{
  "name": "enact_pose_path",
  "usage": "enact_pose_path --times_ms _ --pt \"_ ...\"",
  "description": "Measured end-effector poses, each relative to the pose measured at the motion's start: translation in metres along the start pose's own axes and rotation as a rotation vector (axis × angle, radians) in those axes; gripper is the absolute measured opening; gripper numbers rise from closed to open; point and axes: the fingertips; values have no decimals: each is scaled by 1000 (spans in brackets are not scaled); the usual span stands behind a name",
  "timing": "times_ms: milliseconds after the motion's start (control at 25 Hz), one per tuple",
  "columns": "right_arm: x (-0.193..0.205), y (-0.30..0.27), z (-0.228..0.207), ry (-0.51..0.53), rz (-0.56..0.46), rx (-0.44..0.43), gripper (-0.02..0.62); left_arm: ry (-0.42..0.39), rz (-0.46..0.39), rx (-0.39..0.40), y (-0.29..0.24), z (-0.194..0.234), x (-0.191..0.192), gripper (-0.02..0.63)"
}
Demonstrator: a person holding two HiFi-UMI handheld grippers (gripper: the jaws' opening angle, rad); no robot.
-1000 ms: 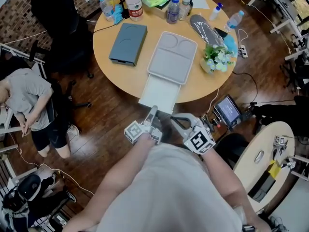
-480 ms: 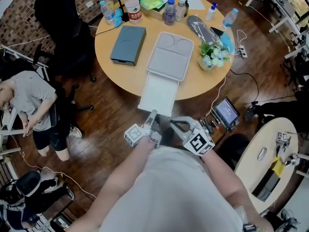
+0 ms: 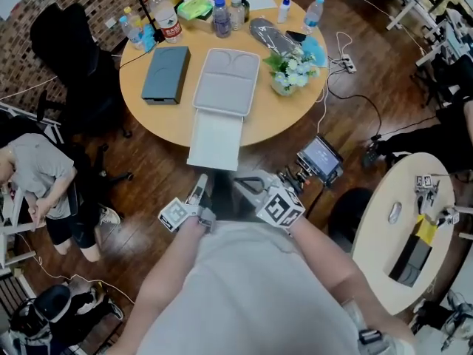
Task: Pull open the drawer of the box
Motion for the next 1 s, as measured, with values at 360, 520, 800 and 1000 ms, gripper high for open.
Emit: enact_pose_path --times_ms 360,520,800,1000 --pt "-15 -4 13 -31 -65 21 5 -300 181 1 36 -30 -13 2" --pt "-22 -7 20 -18 -57 43 5 -425 239 23 42 -39 -14 2" --pt "-36 -10 32 -53 -17 120 5 -630 309 93 57 -62 -33 2" --pt "-58 -7 53 -111 18 165 5 -687 332 119 85 -67 -41 2"
Point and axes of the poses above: the fingertips, and each gripper's own axes: y backward along the fingers, z to its left, x out of its underside, and after that the axes turned 7 degrees about x, right-handed
